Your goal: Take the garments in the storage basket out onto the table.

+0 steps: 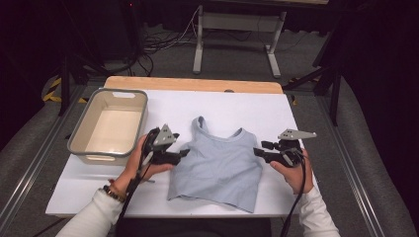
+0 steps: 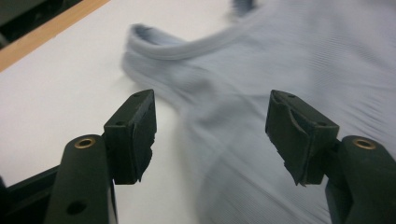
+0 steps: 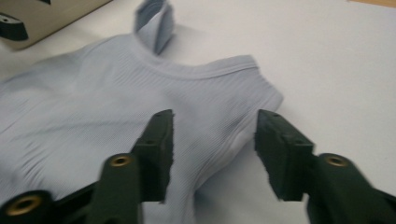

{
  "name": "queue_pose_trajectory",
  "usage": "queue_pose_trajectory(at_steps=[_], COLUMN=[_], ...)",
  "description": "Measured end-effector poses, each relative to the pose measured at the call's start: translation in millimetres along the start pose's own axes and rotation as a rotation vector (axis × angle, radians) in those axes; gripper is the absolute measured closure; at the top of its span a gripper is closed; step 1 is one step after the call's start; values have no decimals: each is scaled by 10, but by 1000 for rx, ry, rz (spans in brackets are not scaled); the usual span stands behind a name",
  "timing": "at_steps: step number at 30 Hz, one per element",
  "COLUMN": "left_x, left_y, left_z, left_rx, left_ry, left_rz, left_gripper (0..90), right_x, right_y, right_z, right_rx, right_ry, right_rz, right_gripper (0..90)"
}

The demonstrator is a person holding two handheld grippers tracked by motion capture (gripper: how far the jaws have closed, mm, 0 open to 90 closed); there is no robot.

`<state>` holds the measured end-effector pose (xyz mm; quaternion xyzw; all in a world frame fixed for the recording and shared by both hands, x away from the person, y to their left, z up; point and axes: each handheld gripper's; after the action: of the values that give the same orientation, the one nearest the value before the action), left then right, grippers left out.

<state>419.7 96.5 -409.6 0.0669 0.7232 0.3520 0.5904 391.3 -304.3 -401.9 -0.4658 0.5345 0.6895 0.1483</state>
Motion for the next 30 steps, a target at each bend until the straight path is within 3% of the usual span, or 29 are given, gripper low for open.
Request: queue_pose_trajectory(at_steps=[3, 6, 8, 9, 11, 13, 15, 18, 20, 22, 24, 26, 28, 30], left_x=[-43, -39, -39, -38, -45, -67, -67, -63, -52, -36, -18, -14, -33, -69], left_y=[-168, -311, -448, -484, -560, -632, -709, -776, -808, -826, -842, -856, -882, -923], left_z=[291, 503, 585, 608, 647, 661, 696, 718, 746, 781, 817, 848, 873, 874], left_rx=[-17, 37, 36, 57, 94, 115, 164, 171, 167, 134, 145, 139, 149, 135], left_ry=[85, 171, 191, 200, 230, 238, 275, 278, 286, 292, 307, 305, 317, 301], left_rz=[21, 18, 51, 49, 40, 42, 39, 48, 51, 53, 51, 47, 40, 53], left_gripper=[346, 320, 312, 299, 284, 273, 251, 241, 230, 224, 203, 194, 193, 194], right_x=[-57, -76, -77, -76, -72, -65, -50, -40, -43, -48, -46, -32, -33, -47], right_y=[-181, -406, -540, -631, -709, -758, -814, -850, -858, -855, -844, -848, -874, -908], right_z=[-60, -131, -191, -228, -257, -276, -288, -267, -249, -261, -298, -343, -348, -324], right_rx=[-18, 1, 11, 0, 2, -32, -48, -70, -58, -16, 40, 32, 33, 29], right_ry=[-29, -48, -76, -93, -109, -131, -146, -142, -125, -110, -105, -135, -131, -121], right_rz=[28, 76, 99, 127, 139, 142, 160, 171, 170, 165, 156, 144, 137, 134], right_gripper=[426, 372, 348, 325, 324, 332, 332, 359, 364, 342, 320, 293, 266, 270])
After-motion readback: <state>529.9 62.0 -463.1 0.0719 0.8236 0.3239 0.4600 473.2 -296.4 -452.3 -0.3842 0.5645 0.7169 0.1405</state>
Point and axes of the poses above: each handheld gripper's, and its own axes: y roughly backward along the jaws, x roughly out of its underside, z roughly to its left, and after that the axes turned 12 degrees about x, right-handed
